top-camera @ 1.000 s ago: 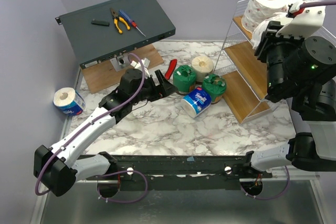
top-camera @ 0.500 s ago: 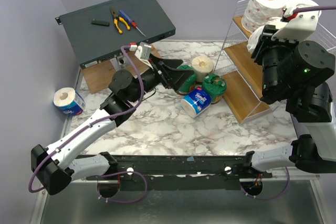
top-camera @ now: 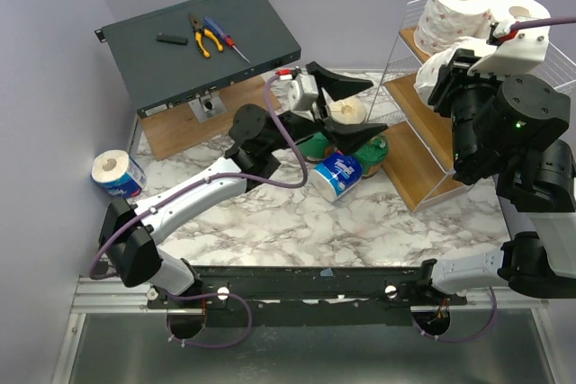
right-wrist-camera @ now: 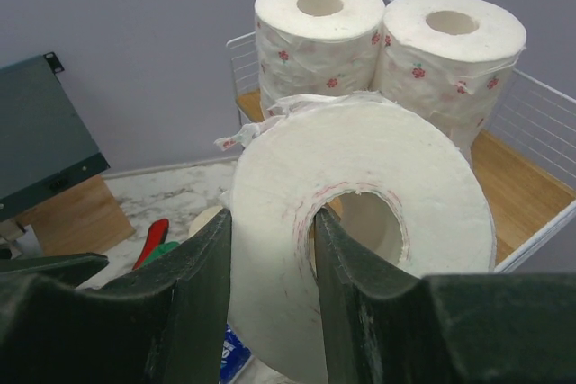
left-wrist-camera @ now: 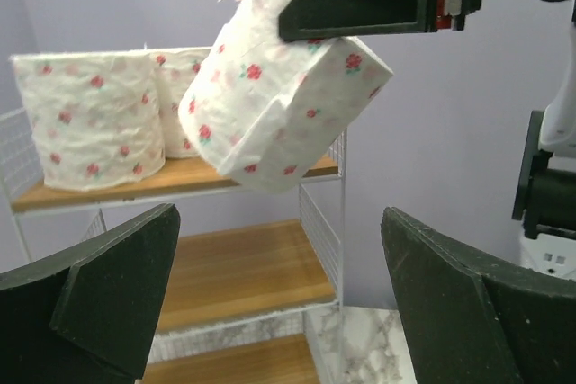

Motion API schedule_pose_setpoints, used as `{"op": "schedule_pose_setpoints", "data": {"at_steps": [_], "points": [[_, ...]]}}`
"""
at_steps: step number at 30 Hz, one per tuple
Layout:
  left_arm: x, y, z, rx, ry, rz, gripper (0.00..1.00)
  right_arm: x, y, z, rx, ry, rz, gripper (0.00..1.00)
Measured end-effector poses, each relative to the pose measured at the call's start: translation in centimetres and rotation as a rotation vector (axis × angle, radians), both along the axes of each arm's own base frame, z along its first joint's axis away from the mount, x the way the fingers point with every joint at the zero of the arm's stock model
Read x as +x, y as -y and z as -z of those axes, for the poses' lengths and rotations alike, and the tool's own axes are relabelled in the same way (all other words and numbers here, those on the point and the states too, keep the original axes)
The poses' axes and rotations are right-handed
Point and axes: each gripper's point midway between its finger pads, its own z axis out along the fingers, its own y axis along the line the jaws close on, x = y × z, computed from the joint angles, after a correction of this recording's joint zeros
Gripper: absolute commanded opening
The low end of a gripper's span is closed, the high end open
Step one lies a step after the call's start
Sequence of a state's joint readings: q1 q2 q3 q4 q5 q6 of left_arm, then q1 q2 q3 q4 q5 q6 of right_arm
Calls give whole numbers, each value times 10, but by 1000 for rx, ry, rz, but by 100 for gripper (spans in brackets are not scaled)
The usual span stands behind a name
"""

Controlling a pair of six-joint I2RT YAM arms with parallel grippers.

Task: Place and organize the paper towels onto the shelf
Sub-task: Place the paper towel on the shelf.

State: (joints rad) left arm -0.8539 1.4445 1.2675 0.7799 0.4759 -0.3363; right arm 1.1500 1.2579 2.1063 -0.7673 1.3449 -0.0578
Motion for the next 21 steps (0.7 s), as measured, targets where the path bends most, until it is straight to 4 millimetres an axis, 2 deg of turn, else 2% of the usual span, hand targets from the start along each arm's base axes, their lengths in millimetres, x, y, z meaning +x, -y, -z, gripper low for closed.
{"op": "schedule_pose_setpoints", "data": {"at_steps": [6, 9, 13, 16, 21], "points": [[-13, 40, -20, -11, 207, -37, 99, 0, 0, 4, 6, -1, -1, 40], [-14, 59, -25, -14, 301, -91, 99, 0, 0, 5, 8, -2, -1, 40], [-4, 81, -23, -3, 374, -154, 99, 0, -1, 7, 9, -4, -1, 40], [8, 97, -14, 19, 405, -205, 99, 0, -2, 9, 7, -6, -2, 40], [22, 108, -6, 35, 417, -257, 99, 0, -2, 10, 6, -7, -2, 40]]}}
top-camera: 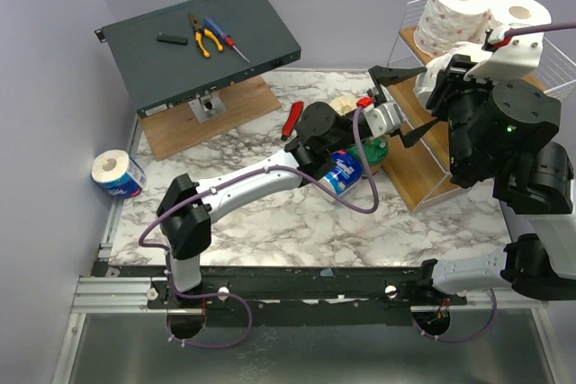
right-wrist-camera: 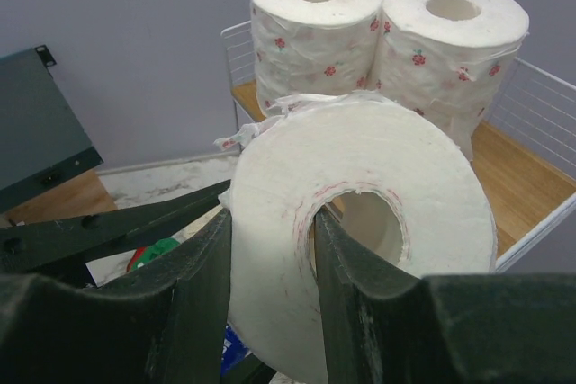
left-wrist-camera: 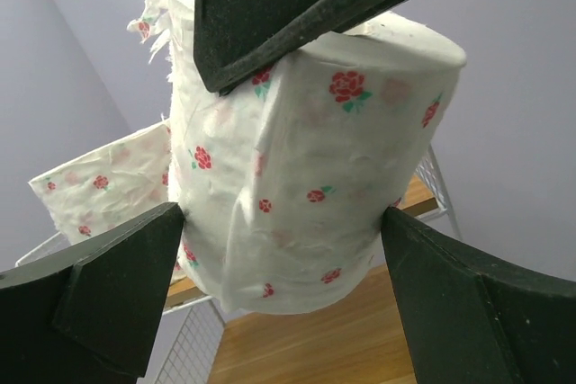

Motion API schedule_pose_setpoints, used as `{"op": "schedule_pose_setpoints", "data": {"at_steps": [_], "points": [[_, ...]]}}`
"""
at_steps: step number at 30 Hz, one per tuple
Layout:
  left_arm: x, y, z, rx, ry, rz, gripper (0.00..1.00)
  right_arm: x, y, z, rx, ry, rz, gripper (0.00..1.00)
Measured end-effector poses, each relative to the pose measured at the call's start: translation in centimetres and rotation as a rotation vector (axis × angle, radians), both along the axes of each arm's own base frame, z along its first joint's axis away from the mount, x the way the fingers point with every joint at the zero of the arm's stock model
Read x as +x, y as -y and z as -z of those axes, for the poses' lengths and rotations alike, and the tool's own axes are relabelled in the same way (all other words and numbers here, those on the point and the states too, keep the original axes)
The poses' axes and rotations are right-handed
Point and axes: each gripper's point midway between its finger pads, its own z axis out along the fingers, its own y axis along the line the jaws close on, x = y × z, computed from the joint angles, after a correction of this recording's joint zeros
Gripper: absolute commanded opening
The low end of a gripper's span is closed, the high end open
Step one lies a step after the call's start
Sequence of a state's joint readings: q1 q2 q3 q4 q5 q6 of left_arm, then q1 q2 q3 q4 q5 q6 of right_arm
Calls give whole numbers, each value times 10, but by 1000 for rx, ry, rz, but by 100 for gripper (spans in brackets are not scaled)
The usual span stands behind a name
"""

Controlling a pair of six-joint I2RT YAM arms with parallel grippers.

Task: Place and organize the paper towels onto the shelf
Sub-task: Place the paper towel on the shelf.

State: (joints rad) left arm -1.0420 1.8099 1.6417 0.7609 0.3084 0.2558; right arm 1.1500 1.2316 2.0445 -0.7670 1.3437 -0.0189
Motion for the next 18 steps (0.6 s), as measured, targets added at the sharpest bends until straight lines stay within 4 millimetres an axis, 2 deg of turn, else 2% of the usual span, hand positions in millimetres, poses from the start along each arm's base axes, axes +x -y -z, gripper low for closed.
{"op": "schedule_pose_setpoints", "data": {"at_steps": [7, 18], "points": [[9, 8, -4, -19, 4, -40, 99, -1, 3, -1, 9, 4, -6, 40], [9, 31, 7, -12, -30, -46, 98, -3, 10, 14, -37, 7, 9, 44]]}}
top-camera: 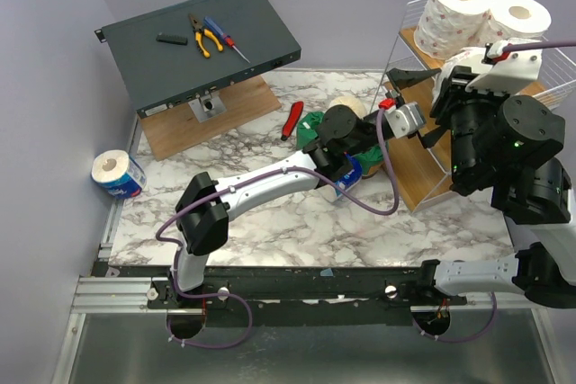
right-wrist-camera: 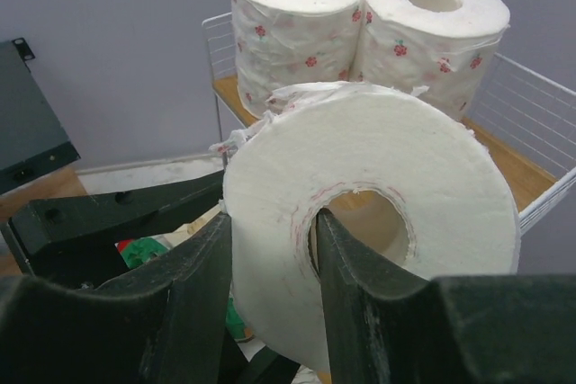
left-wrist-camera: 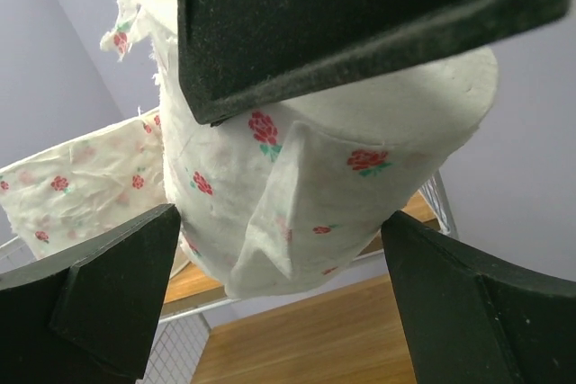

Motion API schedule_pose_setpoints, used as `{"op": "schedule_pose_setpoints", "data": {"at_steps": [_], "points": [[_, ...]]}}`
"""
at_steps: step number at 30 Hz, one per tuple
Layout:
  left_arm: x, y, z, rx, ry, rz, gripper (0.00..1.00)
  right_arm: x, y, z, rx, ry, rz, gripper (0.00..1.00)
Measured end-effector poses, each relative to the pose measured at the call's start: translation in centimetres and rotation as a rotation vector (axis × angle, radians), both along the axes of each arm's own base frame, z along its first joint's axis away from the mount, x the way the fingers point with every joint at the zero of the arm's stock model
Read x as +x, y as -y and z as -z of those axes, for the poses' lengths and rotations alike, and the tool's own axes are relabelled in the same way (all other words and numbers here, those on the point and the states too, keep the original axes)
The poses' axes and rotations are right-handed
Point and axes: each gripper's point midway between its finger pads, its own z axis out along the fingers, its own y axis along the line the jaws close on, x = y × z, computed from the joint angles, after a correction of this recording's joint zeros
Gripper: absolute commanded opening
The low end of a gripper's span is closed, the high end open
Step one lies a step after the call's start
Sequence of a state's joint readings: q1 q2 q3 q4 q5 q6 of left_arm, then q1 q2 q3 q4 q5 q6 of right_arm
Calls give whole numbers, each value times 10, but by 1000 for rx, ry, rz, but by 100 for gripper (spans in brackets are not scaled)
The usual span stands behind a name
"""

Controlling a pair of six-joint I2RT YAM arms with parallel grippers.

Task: Place and organize the paper towels onto the shelf
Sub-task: Place the paper towel on the shelf.

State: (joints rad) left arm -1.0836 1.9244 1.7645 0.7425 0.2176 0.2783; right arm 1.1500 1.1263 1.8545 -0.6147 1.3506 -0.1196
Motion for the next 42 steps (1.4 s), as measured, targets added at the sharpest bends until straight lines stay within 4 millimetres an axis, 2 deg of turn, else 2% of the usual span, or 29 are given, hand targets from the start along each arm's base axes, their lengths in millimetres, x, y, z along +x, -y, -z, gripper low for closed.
{"op": "schedule_pose_setpoints", "data": {"at_steps": [5, 21, 33, 42], "points": [[-3, 5, -6, -10, -7, 2, 98, -1, 2, -6, 19, 17, 2, 58], [-1, 7, -4, -11, -37, -24, 99, -2, 7, -13, 47, 33, 5, 83], [0, 3, -25, -29, -80, -24, 99, -11, 20, -51, 224, 97, -42, 88], [2, 6, -19, -7, -113, -16, 98, -10, 3, -46, 242, 103, -146, 88]]}}
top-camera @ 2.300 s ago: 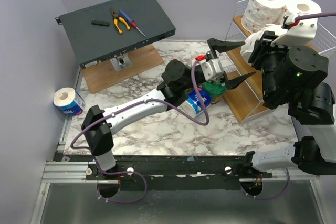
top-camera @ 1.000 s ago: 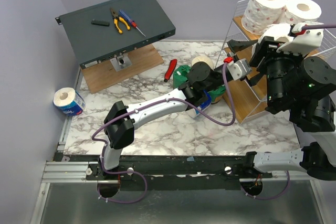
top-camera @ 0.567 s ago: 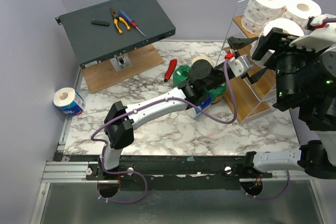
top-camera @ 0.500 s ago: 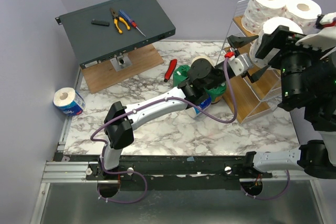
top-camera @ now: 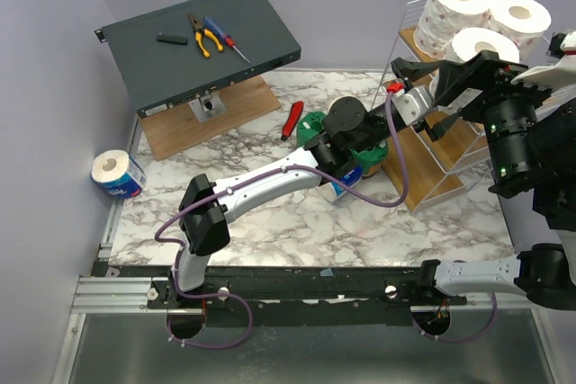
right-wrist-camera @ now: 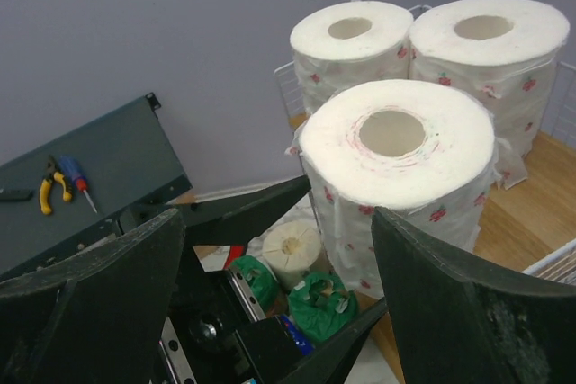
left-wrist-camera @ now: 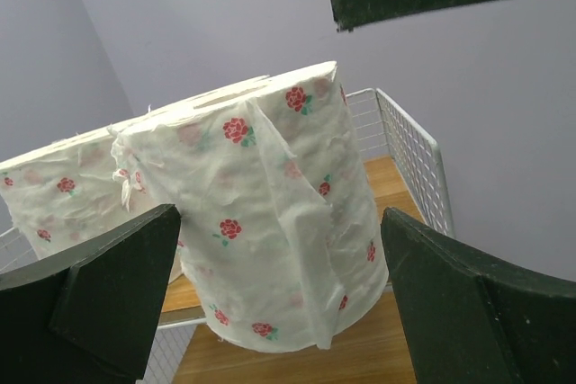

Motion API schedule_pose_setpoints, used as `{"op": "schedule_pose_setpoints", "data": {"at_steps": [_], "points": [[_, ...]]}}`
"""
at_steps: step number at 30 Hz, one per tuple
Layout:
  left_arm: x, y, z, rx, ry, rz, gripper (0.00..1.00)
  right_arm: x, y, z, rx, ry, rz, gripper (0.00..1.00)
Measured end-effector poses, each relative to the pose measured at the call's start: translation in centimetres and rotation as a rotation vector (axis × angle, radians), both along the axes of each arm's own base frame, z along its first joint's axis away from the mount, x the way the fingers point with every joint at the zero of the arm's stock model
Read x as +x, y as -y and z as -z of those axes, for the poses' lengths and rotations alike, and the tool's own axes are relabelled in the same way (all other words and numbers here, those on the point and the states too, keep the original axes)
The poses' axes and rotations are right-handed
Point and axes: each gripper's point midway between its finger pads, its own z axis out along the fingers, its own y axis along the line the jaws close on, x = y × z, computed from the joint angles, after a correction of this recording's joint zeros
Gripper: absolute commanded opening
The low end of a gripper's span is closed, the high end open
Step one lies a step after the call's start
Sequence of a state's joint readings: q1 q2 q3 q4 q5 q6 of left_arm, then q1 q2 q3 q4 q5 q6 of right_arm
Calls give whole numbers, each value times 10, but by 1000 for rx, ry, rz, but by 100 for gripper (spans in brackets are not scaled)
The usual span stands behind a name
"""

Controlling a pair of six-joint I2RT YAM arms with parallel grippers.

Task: Place and organize the paper towels onto the shelf
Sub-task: Place the paper towel on the shelf.

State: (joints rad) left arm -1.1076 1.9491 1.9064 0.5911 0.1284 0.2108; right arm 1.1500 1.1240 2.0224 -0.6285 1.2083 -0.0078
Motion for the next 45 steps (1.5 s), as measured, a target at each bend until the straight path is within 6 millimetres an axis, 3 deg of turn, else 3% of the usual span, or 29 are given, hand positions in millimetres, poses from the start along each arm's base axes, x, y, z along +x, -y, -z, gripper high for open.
{"op": "schedule_pose_setpoints", "data": {"at_steps": [7, 15, 24, 31, 39, 45], "points": [[2, 2, 1, 10, -40, 12, 96, -6, -9, 11, 16, 27, -120, 88], [3, 0, -14, -28, -71, 39, 93, -21, 1, 5, 96, 79, -212, 88], [7, 7, -5, -23, -97, 65, 97, -22, -1, 11, 110, 92, -229, 87], [2, -3, 4, 9, -96, 52, 99, -18, -9, 16, 94, 91, -228, 87], [-16, -55, -8, 10, -57, -4, 99, -14, -15, 22, 76, 92, -219, 81], [-21, -106, -10, -20, -71, -107, 96, -7, -18, 34, 41, 74, -175, 53]]}}
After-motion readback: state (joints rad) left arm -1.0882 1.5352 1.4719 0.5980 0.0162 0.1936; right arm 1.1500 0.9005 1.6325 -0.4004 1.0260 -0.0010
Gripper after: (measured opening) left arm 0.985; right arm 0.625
